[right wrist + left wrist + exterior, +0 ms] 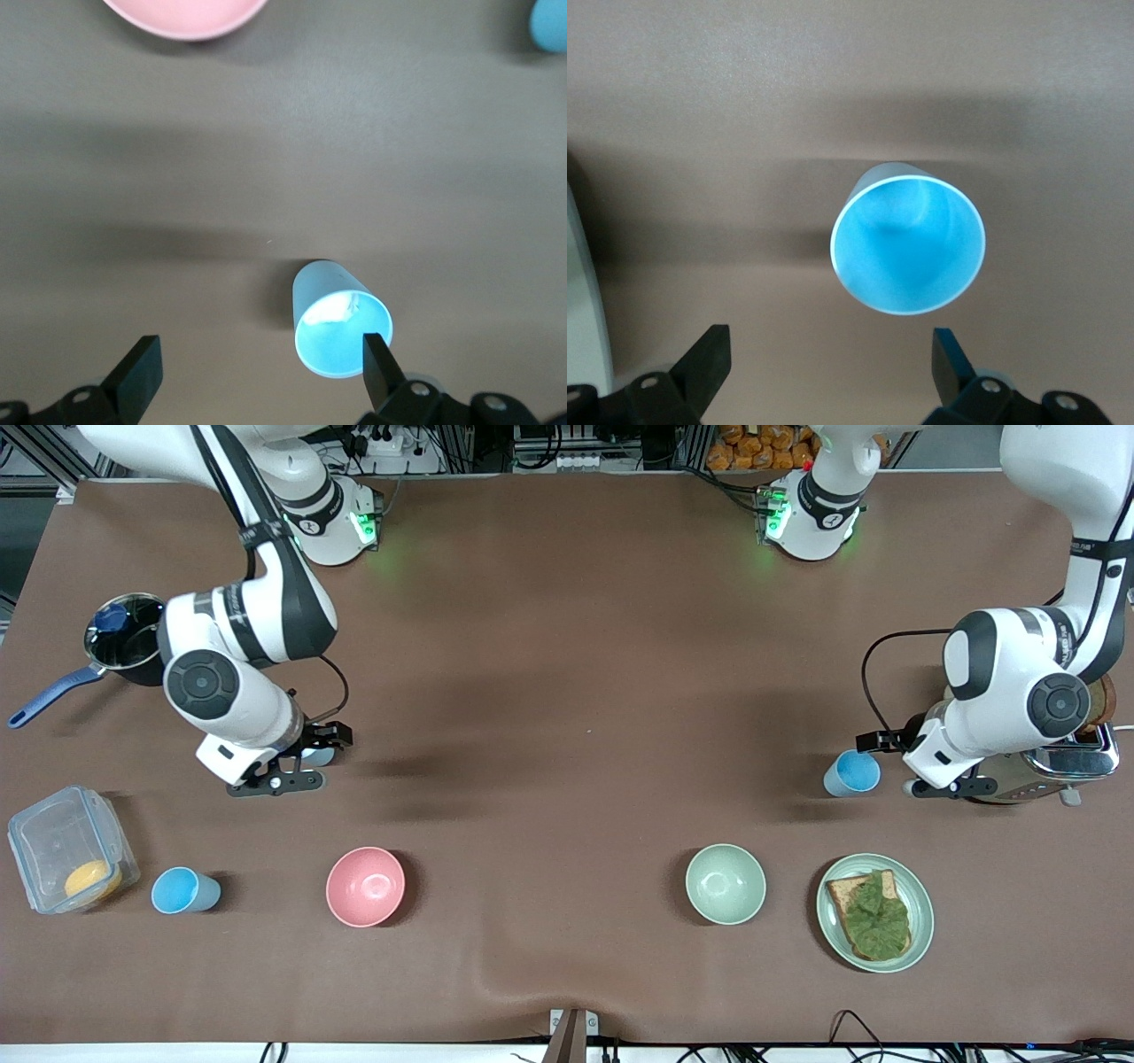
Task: Stack blue cups with both arms
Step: 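Close both grippers around their blue cups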
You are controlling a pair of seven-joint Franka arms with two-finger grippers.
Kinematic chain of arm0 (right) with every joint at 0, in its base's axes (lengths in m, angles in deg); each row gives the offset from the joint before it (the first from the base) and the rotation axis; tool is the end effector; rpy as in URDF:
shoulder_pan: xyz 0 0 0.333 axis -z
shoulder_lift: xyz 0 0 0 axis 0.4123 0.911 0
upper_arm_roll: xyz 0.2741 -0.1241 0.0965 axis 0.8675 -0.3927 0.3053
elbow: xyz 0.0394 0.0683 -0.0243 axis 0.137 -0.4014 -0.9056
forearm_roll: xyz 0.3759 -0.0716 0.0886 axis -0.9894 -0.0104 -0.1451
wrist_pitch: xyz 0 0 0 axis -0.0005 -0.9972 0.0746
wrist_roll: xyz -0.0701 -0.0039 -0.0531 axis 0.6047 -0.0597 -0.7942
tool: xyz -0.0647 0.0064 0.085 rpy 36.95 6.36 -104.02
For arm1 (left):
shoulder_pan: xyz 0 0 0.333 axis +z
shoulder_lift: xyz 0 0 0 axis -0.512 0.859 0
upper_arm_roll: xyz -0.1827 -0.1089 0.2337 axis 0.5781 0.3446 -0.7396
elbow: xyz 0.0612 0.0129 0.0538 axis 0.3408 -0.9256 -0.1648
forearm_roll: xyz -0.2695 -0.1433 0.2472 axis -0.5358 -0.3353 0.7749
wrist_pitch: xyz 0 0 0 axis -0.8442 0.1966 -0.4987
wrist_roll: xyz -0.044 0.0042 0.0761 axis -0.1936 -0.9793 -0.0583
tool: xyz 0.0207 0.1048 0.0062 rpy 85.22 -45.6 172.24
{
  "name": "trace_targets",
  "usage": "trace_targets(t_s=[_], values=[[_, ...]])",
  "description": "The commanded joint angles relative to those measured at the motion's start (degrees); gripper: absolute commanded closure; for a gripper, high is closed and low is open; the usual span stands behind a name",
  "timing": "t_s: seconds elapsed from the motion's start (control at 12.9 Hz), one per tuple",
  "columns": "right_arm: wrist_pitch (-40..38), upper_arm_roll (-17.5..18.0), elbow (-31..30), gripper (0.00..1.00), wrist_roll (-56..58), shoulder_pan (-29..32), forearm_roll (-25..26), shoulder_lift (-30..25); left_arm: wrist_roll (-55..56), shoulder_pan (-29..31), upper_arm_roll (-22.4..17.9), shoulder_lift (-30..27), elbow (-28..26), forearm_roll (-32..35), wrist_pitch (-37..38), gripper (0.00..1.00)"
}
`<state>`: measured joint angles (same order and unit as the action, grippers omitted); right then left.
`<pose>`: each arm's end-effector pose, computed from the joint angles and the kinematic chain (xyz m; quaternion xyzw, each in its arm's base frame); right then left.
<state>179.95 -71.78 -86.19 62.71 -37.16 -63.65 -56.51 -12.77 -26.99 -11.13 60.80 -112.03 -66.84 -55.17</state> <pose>0.5749 0.1265 0.3244 0.9937 0.0617 -0.0682 0.0646 0.5782 0.0086 0.2787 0.9950 0.0187 -0.0984 0.0053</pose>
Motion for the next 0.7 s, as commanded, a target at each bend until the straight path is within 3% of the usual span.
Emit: trace_targets(t_s=[0.0,0.23,0.54,0.62], values=[[9.48,0.32,-9.73,0.0,-0.9,0.86,1.08,-2.27,0.55,0.41,-0.15,3.82,3.51,-0.01,-0.12,0.0],[20.32,0.31,-16.87,0.0,-0.9,2.7,1.08,-1.74,0.55,2.34,-0.41,5.84,5.09,0.08,-0.12,0.0],[20.51,0.31,-17.67,0.0,-0.82,2.7,1.16,-1.3,0.89,2.35,-0.41,8.21,6.41,-0.1,-0.12,0.0],[19.73,0.31,-17.67,0.22,-0.81,2.79,1.16,0.0,1.85,2.17,-0.41,9.27,7.55,-0.01,-0.12,0.0]])
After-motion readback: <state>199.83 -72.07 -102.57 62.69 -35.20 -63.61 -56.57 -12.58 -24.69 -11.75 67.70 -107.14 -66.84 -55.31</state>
